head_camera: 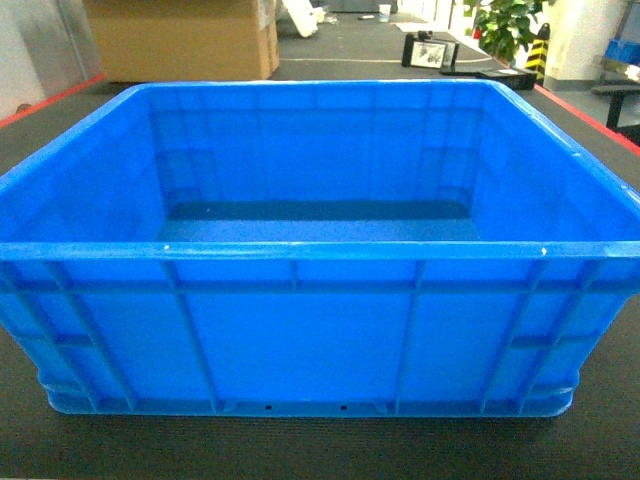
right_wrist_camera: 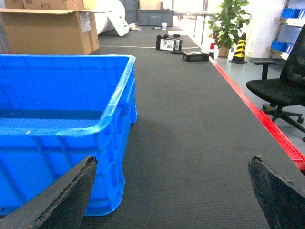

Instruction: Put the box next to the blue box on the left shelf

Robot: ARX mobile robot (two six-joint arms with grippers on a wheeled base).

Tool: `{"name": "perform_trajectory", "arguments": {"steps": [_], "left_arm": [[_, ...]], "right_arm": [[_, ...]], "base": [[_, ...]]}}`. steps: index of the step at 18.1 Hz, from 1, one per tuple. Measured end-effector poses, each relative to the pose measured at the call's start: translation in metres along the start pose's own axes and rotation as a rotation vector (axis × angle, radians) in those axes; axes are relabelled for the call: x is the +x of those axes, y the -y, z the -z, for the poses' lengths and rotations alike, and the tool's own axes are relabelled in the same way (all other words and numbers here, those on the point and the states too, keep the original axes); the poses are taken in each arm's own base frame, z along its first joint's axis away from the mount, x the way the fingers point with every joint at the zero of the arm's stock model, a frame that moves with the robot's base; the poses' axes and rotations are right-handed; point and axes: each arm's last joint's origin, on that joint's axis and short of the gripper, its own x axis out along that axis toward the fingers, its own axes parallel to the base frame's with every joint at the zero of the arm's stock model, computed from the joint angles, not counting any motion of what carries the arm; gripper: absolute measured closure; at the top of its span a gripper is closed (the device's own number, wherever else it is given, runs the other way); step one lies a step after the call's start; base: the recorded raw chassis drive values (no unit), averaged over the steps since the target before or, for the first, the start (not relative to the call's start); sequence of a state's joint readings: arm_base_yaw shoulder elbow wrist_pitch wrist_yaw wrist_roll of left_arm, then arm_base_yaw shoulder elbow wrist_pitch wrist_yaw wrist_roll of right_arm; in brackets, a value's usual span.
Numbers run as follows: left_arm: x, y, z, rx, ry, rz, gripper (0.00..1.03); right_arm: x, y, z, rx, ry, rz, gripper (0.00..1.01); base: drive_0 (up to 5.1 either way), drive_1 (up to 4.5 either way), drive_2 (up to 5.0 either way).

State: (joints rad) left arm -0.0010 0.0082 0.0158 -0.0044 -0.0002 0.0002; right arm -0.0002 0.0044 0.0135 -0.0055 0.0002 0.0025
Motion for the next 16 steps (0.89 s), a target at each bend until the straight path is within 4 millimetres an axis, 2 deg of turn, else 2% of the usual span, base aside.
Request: {"name": "perform_trajectory", "arguments": {"steps": [16], "left_arm": [[0.0, 0.0, 0.0, 0.0, 0.0, 0.0, 0.05]], "right_arm": [[0.0, 0.0, 0.0, 0.0, 0.0, 0.0, 0.03]], "base": [[0.0, 0.0, 0.0]]}}
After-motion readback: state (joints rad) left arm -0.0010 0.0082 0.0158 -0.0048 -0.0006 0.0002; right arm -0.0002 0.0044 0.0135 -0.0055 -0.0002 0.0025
